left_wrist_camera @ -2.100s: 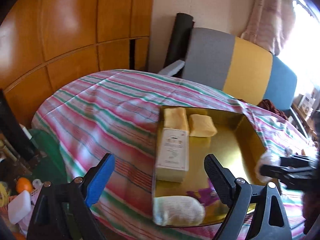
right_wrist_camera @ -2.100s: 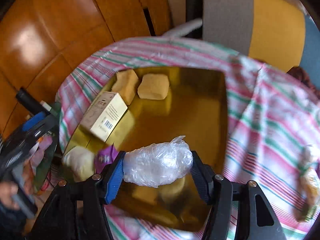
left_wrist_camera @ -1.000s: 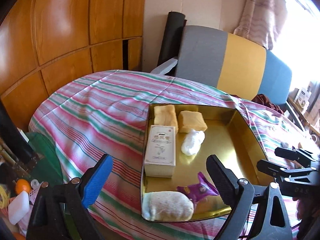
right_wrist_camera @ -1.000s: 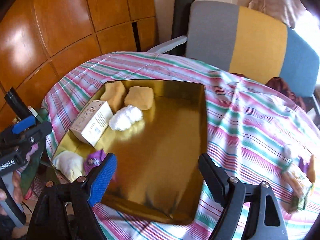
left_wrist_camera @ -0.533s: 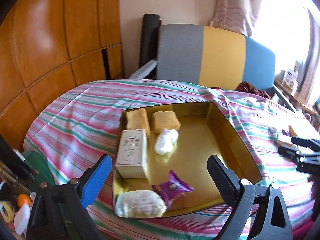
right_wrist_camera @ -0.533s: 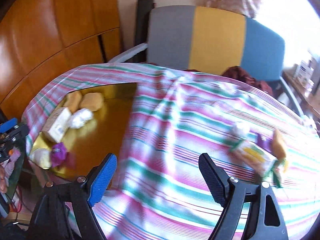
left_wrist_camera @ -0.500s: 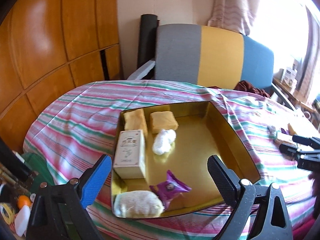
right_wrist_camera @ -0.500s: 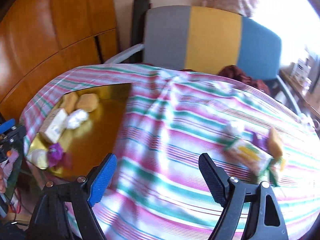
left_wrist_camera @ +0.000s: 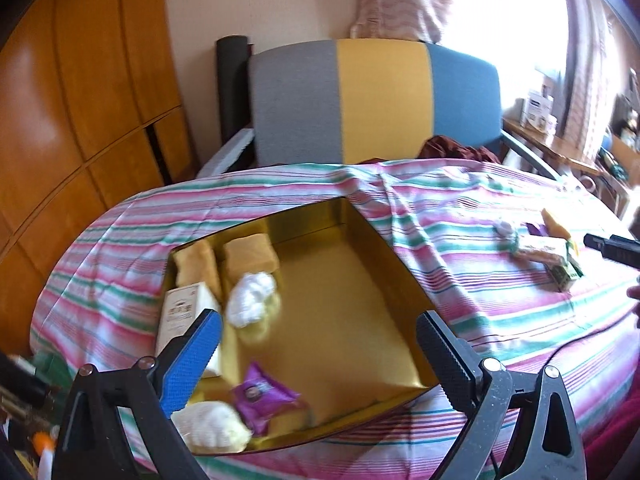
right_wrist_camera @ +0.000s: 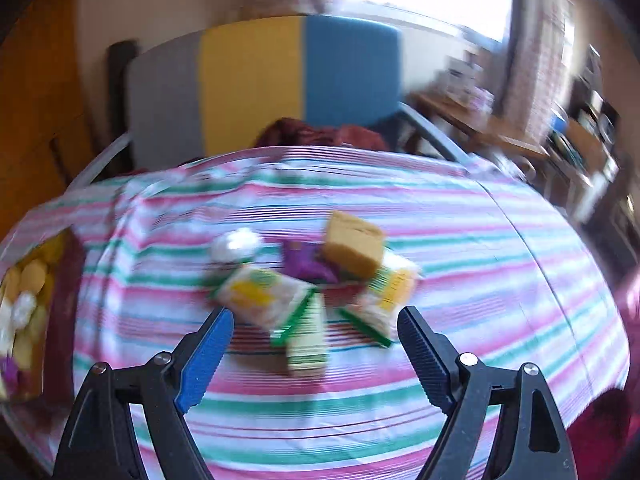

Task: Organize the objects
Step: 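Move both tools from the tray back toward the remaining items, then reach the WEIDAN biscuit packet with the left tool while the right reaches a sponge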

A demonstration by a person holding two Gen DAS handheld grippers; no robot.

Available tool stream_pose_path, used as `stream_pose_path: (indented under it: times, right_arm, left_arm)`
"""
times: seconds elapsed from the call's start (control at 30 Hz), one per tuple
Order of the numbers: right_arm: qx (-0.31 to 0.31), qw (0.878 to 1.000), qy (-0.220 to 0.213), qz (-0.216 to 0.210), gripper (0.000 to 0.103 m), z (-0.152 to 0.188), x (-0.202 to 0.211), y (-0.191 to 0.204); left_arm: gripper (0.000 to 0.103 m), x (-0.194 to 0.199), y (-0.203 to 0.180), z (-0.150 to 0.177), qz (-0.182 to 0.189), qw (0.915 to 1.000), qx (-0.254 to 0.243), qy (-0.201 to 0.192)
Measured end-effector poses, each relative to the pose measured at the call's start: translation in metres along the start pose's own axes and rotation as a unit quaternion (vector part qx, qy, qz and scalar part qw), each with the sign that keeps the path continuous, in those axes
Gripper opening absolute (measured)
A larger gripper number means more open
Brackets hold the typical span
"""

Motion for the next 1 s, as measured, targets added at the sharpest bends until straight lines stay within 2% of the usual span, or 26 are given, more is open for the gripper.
stream_pose_path:
  times: [0.17, 0.3, 0.43, 0.6, 0.8, 1.0]
  right_arm:
    - [-0.093, 0.992, 0.030, 0.076, 0.086, 0.000, -0.013, -0.046]
    - [-0.156, 0.980, 0.071, 0.097, 0.086, 0.006, -0.023, -0.077]
    - [-0.190, 0.973, 0.098, 0.082, 0.086, 0.012, -0.030, -0.090]
    - [-0.208, 0.970, 0.104, 0.069, 0.086, 0.013, -0.030, -0.096]
    - [-0.238, 0.964, 0.098, 0.062, 0.086, 0.011, -0.029, -0.108]
    - [-0.243, 0.964, 0.099, 0.047, 0.086, 0.009, -0.030, -0.108]
  left_arm:
    - [0.098, -0.010, -0.030, -0.012, 0.025, 0.9992, -0.031, 0.001]
    - [0.098, -0.020, -0.056, -0.025, 0.045, 0.9976, -0.052, 0.001]
    - [0.098, -0.032, -0.084, -0.036, 0.070, 0.9956, -0.062, 0.011]
    - [0.098, -0.051, -0.115, -0.043, 0.114, 0.9909, -0.061, 0.038]
    - [0.098, -0.076, -0.157, -0.056, 0.171, 0.9811, -0.053, 0.074]
    - [0.098, -0.108, -0.207, -0.070, 0.218, 0.9674, -0.035, 0.124]
Point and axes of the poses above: each gripper's, at about its wrist camera, not at the fingertips, and x roughly against the way its jaws point, y to its left, z to its underside, the point moved 1 cm from there along -x, roughly the way its jaws point, and after that the axes turned 5 degrees about -x, right-handed, at the moved point
